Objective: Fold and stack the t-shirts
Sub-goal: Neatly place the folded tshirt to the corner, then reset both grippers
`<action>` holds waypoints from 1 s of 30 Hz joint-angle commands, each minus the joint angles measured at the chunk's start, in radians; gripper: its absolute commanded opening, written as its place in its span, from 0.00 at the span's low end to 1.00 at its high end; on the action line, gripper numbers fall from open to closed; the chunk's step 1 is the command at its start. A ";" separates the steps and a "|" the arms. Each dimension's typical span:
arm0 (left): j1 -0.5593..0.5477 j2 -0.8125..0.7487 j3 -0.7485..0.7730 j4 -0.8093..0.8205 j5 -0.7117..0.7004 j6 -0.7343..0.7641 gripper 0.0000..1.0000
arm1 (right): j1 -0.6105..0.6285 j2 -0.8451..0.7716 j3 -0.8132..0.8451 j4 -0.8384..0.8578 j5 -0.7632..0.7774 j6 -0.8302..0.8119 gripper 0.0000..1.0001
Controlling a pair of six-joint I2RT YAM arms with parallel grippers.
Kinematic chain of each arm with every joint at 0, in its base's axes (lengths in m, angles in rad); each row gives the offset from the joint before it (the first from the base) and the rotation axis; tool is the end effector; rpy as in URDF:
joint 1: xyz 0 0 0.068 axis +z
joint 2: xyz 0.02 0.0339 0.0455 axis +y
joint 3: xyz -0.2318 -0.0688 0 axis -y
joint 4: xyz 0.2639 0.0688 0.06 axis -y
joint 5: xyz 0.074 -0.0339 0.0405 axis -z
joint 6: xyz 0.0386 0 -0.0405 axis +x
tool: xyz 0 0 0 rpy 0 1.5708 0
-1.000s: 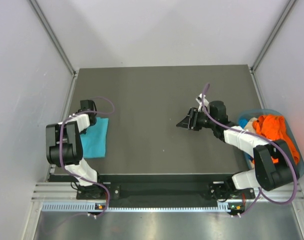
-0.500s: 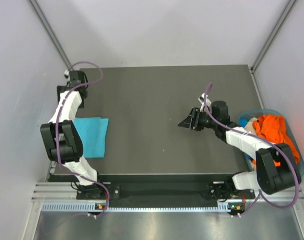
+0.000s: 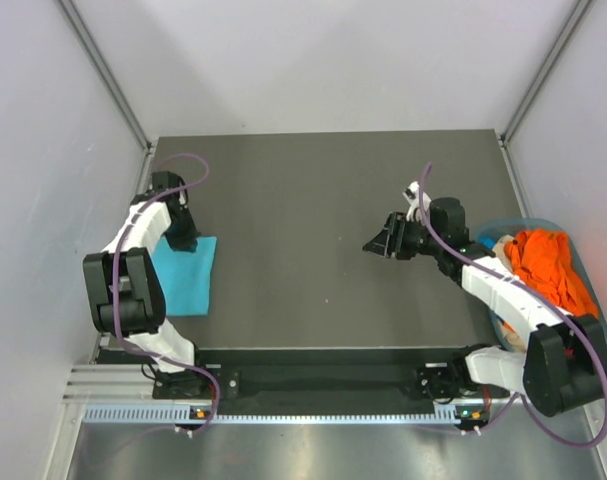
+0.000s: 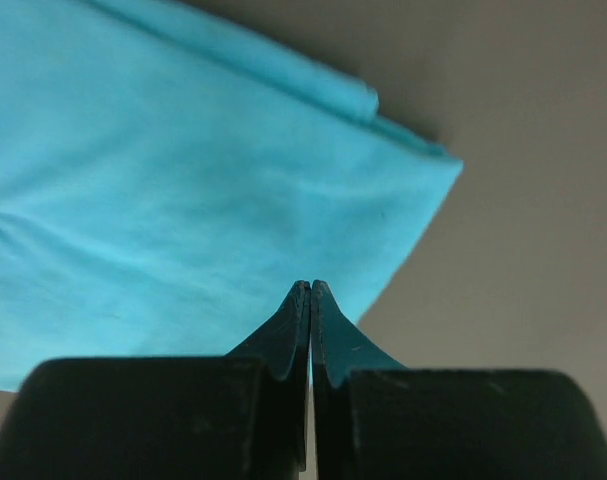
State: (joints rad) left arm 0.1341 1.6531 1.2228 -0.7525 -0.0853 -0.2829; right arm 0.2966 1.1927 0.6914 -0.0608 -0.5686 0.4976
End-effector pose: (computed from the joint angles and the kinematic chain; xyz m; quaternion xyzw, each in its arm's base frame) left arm 0.3429 0.0496 0.1849 -0.2110 0.9574 0.0274 0.1952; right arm 0.2663 0.1031 0.1979 -0.0505 0.8497 0.4058 0.3328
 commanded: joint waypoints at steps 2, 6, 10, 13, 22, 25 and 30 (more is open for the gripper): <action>-0.007 -0.053 -0.098 0.090 0.147 -0.058 0.00 | -0.010 -0.045 0.033 -0.066 0.044 -0.028 0.52; -0.010 -0.059 -0.208 0.146 0.115 -0.081 0.00 | -0.011 -0.071 0.023 -0.079 0.072 -0.014 0.52; -0.010 -0.053 -0.247 0.183 0.114 -0.067 0.00 | -0.011 -0.077 0.020 -0.080 0.096 -0.001 0.53; -0.011 -0.081 -0.226 0.163 0.099 -0.062 0.00 | -0.010 -0.067 0.040 -0.118 0.117 -0.022 0.53; -0.201 -0.295 -0.080 0.176 0.202 -0.081 0.24 | -0.011 -0.097 0.164 -0.295 0.180 -0.111 0.68; -0.366 -0.369 -0.042 0.260 0.240 -0.078 0.37 | -0.013 -0.148 0.244 -0.361 0.214 -0.134 1.00; -0.479 -0.447 -0.035 0.424 0.464 -0.125 0.59 | -0.011 -0.241 0.333 -0.422 0.289 -0.122 1.00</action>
State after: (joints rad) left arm -0.3355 1.2526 1.1732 -0.4637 0.2352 -0.3733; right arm 0.2947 1.0245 0.9474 -0.4385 -0.3424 0.3920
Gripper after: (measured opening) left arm 0.567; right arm 0.995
